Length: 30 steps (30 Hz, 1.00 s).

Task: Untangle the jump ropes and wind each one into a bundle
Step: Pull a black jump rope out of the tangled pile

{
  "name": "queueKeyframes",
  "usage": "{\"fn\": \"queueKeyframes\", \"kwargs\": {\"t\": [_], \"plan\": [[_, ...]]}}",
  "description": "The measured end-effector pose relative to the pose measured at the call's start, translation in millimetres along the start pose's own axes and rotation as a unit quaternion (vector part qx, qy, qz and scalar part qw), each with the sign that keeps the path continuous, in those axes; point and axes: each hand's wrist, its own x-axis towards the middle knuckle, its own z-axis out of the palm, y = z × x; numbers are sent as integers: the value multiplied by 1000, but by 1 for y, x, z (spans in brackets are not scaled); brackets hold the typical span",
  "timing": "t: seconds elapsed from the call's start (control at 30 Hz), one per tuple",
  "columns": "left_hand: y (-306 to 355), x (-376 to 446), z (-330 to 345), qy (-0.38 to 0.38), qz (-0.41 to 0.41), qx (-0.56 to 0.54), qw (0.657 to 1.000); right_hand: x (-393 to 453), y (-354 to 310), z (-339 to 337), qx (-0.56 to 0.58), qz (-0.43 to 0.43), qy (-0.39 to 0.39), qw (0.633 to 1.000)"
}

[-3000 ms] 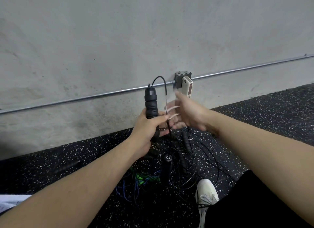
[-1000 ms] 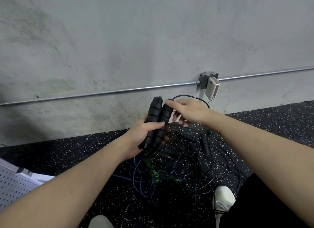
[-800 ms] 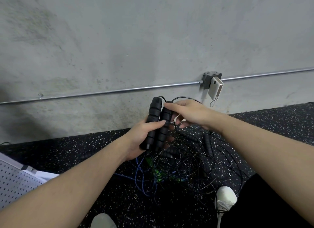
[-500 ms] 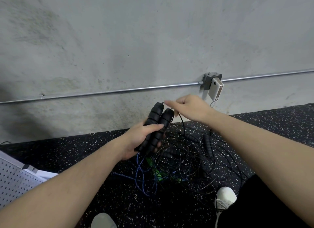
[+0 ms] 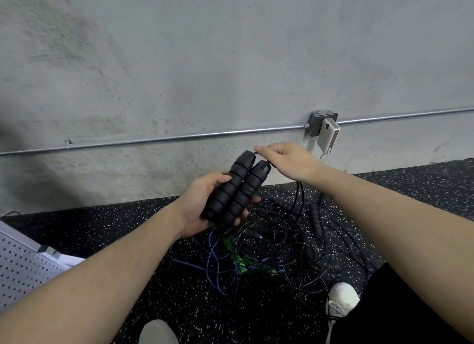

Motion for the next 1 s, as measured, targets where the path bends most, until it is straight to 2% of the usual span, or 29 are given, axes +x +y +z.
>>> {"fn": "queueKeyframes", "kwargs": {"t": [0.2, 0.37, 0.47, 0.6, 0.67, 0.83, 1.0], "plan": [[5, -2, 3, 18, -52, 3, 998, 6, 10, -2, -5, 12, 53, 999], [8, -4, -1, -10, -62, 20, 998, 10, 15, -3, -24, 18, 70, 997], [10, 0, -5, -11, -63, 70, 995, 10, 19, -5, -29, 21, 72, 997], [10, 8, -8, 61, -12, 211, 976, 7, 19, -7, -50, 46, 35, 997], [11, 11, -9, 103, 13, 234, 967, 6, 18, -7, -7, 74, 5, 997], [7, 21, -11, 181, 81, 183, 963, 7, 16, -6, 127, 129, 13, 983], [3, 30, -5, 242, 151, 30, 958, 2, -1, 9, 220, 82, -18, 972]]}}
